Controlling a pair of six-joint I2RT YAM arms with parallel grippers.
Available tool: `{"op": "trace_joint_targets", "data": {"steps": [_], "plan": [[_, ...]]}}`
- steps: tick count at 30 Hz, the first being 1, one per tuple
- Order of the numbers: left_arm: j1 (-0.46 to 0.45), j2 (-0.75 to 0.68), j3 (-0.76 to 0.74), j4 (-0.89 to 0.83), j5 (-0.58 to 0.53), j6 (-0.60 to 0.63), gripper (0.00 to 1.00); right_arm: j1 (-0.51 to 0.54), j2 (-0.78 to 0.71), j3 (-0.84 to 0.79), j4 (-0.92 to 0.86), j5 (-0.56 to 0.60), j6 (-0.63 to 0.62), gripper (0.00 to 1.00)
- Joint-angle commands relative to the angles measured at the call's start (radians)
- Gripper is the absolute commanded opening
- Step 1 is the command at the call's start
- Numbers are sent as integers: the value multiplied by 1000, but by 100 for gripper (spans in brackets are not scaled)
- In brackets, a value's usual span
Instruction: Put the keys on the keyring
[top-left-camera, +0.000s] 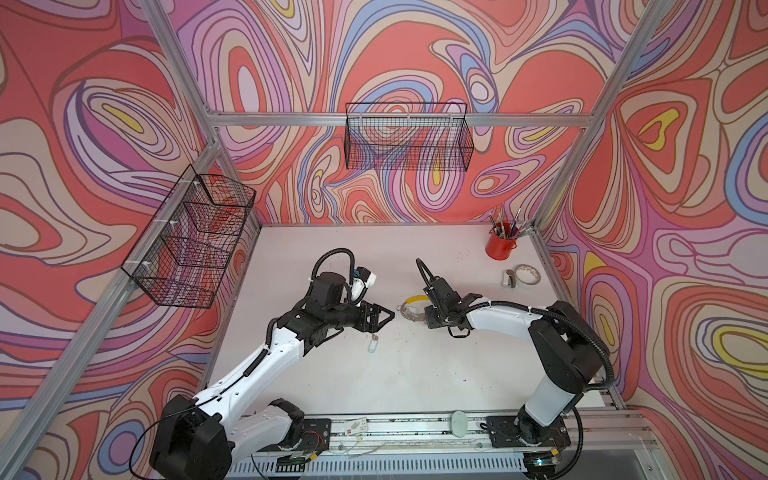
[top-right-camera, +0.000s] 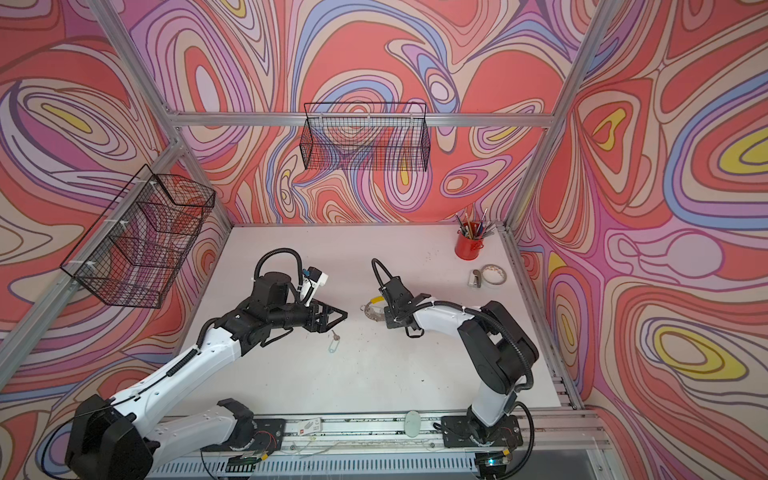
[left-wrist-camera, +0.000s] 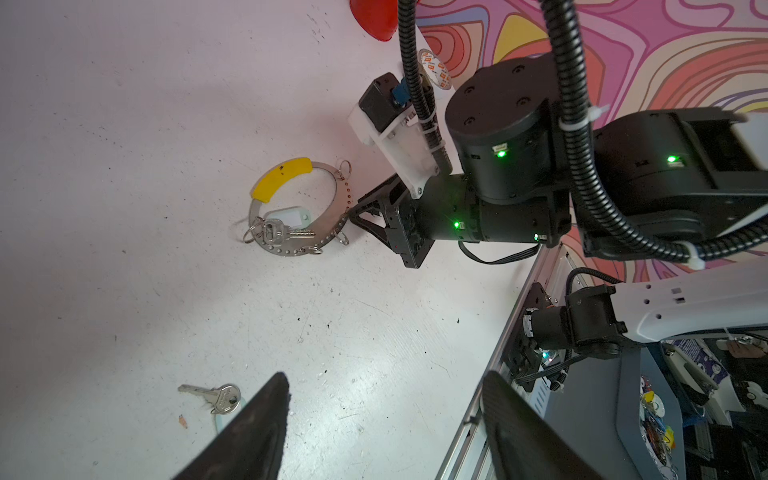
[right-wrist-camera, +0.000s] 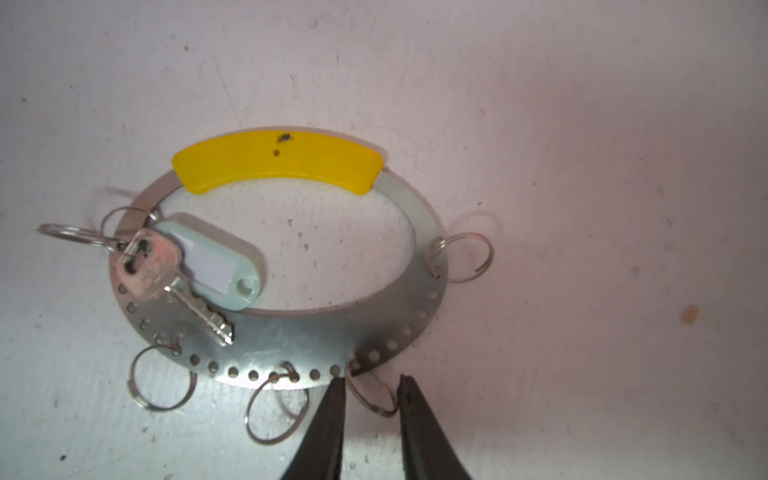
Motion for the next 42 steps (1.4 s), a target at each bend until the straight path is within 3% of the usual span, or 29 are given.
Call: {"op": "trace_joint_targets", "data": {"steps": [1,16,28,42], "plan": [[6,2,11,12,18,6,75,5,-7,29,-16,28,-11,25],[6,0,7,18,26,6,76,5,2,27,-6,-2,-21,20],[7,-8,4,19,18,8,76,68,-10,53,-3,-34,1,35],[6,-18,0,27,18,3,76,91,67,64,-10,28,3,34]]}}
